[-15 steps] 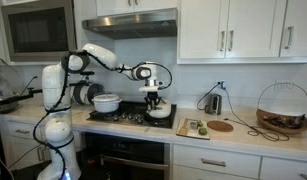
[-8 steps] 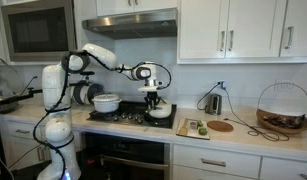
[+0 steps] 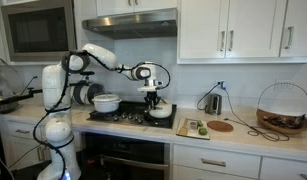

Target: Turn the white pot to the side

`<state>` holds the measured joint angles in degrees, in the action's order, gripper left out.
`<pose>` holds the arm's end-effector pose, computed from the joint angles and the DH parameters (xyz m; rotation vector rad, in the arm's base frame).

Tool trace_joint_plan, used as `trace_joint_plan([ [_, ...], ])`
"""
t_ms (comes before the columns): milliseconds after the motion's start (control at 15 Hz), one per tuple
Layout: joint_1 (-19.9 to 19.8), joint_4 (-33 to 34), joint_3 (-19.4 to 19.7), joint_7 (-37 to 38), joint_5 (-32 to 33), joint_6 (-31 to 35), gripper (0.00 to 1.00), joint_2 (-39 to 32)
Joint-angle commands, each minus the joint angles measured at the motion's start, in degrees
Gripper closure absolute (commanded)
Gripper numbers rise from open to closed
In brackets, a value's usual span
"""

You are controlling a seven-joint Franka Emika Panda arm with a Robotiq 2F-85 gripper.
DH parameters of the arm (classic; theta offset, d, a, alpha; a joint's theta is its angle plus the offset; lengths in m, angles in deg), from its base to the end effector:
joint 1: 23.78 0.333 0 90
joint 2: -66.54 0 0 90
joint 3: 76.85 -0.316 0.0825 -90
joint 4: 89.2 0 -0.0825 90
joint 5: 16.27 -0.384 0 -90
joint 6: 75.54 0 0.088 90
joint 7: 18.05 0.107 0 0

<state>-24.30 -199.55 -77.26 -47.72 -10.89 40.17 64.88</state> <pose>0.5734 -0.0066 0.4782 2.9257 0.8317 0.0614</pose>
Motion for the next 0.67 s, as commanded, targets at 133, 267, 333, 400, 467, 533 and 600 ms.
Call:
trace_joint_plan([
  [133, -0.1, -1.4, 0.6, 7.8, 3.7, 1.9, 0.93, 1.1],
  [267, 0.0, -1.5, 0.6, 9.0, 4.1, 1.9, 0.93, 1.1],
  [333, 0.0, -1.5, 0.6, 9.4, 4.2, 1.7, 0.93, 1.1],
  [400, 0.0, -1.5, 0.6, 9.7, 4.3, 1.6, 0.93, 1.0],
  [467, 0.0, -1.4, 0.6, 10.0, 4.3, 1.5, 0.93, 1.0],
  [533, 0.0, -1.4, 0.6, 10.4, 4.5, 1.5, 0.93, 0.9],
  [600, 0.0, -1.3, 0.6, 10.6, 4.7, 1.4, 0.93, 0.8],
])
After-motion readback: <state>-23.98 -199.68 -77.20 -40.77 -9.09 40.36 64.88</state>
